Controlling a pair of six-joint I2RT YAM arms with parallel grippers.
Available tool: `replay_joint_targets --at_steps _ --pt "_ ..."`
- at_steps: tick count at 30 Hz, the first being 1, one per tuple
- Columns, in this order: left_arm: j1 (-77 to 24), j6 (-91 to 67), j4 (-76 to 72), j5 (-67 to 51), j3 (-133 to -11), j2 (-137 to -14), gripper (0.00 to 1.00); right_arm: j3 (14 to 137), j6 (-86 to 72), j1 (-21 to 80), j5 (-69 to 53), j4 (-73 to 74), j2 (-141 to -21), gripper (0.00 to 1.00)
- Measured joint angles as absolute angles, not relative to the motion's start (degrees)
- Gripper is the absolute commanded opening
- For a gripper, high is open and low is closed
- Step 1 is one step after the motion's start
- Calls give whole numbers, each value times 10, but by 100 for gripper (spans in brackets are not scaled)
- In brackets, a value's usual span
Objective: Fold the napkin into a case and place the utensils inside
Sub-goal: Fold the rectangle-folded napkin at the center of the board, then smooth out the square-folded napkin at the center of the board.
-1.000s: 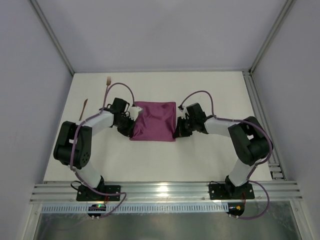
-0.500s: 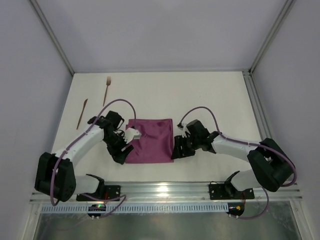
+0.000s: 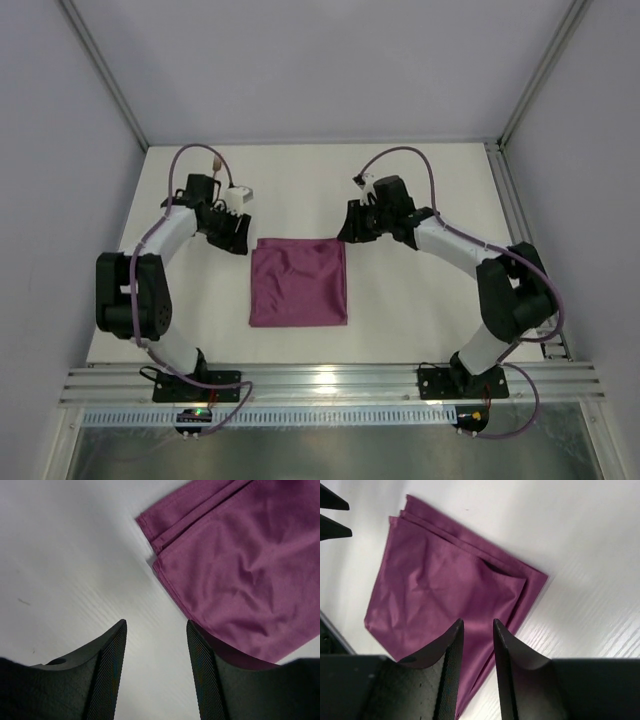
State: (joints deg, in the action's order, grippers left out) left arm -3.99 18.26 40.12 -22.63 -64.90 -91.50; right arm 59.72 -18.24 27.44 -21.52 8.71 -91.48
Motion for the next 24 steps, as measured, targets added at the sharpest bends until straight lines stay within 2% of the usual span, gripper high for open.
replay_joint_targets --at_steps 9,12,16,24 --pt "-40 139 327 -254 -665 -1015 56 631 -148 273 -216 83 -1033 36" --pt "-42 137 312 -256 -671 -1035 54 638 -141 273 -217 82 -1046 37" --pt "-53 136 300 -256 -673 -1060 44 651 -135 272 -218 78 -1061 37" --pt "-68 135 287 -261 -673 -1062 42 675 -133 270 -228 74 -1099 37"
